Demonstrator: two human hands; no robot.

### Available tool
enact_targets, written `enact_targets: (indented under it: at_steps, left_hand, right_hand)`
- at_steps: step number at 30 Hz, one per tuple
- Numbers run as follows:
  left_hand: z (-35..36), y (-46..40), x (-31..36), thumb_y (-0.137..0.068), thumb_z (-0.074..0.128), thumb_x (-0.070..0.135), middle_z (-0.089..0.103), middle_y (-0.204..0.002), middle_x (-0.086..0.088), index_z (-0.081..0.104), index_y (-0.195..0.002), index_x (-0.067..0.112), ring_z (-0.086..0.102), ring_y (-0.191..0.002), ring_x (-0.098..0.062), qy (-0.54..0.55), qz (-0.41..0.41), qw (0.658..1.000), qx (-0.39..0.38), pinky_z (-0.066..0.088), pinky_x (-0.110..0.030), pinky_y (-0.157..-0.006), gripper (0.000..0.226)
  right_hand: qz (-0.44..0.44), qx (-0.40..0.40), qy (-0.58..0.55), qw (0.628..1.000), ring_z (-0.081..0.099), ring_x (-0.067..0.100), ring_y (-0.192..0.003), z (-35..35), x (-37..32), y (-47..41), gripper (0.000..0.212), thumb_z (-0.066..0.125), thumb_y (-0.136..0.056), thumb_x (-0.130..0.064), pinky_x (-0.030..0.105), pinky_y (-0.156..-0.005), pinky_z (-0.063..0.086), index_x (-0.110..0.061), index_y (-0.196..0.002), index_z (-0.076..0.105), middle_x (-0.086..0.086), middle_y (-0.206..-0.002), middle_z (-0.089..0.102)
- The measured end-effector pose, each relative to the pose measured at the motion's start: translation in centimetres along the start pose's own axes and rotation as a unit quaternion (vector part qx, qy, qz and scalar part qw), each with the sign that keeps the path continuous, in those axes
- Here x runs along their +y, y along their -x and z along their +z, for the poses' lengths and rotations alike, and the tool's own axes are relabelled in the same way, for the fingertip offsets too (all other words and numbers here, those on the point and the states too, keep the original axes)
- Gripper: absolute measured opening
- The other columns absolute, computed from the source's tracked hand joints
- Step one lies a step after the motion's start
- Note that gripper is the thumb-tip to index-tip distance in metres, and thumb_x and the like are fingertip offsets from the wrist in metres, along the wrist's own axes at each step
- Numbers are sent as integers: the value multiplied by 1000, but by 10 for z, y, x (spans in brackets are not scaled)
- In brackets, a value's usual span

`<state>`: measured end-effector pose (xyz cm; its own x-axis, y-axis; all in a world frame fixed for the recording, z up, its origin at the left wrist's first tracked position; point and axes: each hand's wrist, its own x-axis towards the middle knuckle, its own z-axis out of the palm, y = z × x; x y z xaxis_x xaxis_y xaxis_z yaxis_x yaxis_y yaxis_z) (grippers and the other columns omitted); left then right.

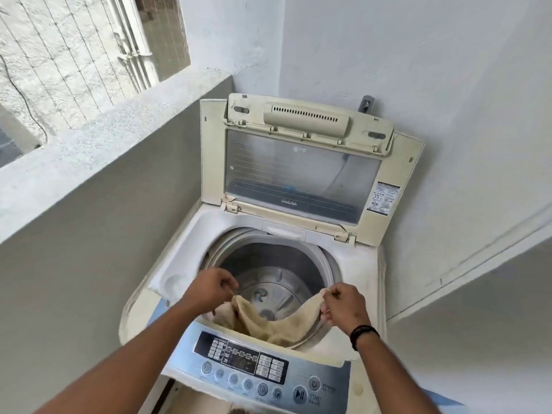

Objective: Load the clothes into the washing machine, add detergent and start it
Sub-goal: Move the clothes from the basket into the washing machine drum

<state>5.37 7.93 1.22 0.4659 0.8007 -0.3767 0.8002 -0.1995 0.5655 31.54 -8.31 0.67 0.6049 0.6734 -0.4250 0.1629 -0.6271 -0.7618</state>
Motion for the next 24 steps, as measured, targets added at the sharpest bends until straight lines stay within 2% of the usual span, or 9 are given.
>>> enact_targets:
  at_steps: [3,5,10,16,18,21,24]
  left_hand:
    - [2,-23,-2,-81,78,10,71,-76,8,73,-91,25,69,-73,-10,81,-9,994,71,58,-28,-78,18]
    - [5,-34,-5,-84,78,14,73,-76,5,73,-97,22,70,-72,-13,120,-17,989,82,59,-32,-80,15]
    - [13,-48,-17,-86,78,21,73,-75,-2,74,-96,21,70,-71,-17,174,-4,983,55,55,-29,-69,11]
    - [21,-45,-26,-89,74,19,75,-81,-3,72,-96,17,70,-68,-17,214,0,977,14,49,-22,-60,7]
    - [28,-45,-28,-89,74,18,74,-80,-3,73,-95,17,69,-69,-19,234,5,972,-7,48,-24,-59,6]
    - [43,-40,-19,-89,74,18,75,-76,-2,74,-89,22,71,-70,-21,244,24,969,-43,52,-36,-63,3]
    - [61,-23,7,-91,72,17,76,-79,-1,75,-90,24,71,-70,-17,251,60,961,-101,53,-34,-63,7]
  right_hand:
    - [27,11,-53,998,74,26,-67,10,-7,-15,13,55,-96,-14,34,-62,60,-13,-94,68,3,-79,77]
    - [39,30,-80,996,74,26,-74,16,-9,-21,9,60,-94,-17,32,-60,59,-17,-100,67,1,-91,76]
    - [60,19,-114,991,72,17,-71,30,-15,-16,8,61,-94,-21,29,-61,55,-21,-99,68,-1,-95,75]
    - [68,31,-155,985,68,18,-67,39,-17,9,11,60,-97,-20,30,-60,53,-13,-96,68,8,-91,77]
    - [74,53,-183,979,68,21,-69,37,-16,21,12,61,-97,-19,30,-60,54,-10,-99,68,9,-90,77]
    - [79,103,-222,966,67,23,-69,32,-8,42,12,60,-97,-16,33,-63,54,-8,-97,69,10,-89,77]
    - [88,171,-264,945,68,24,-69,22,9,73,11,59,-96,-13,29,-60,52,-10,-91,69,9,-84,77]
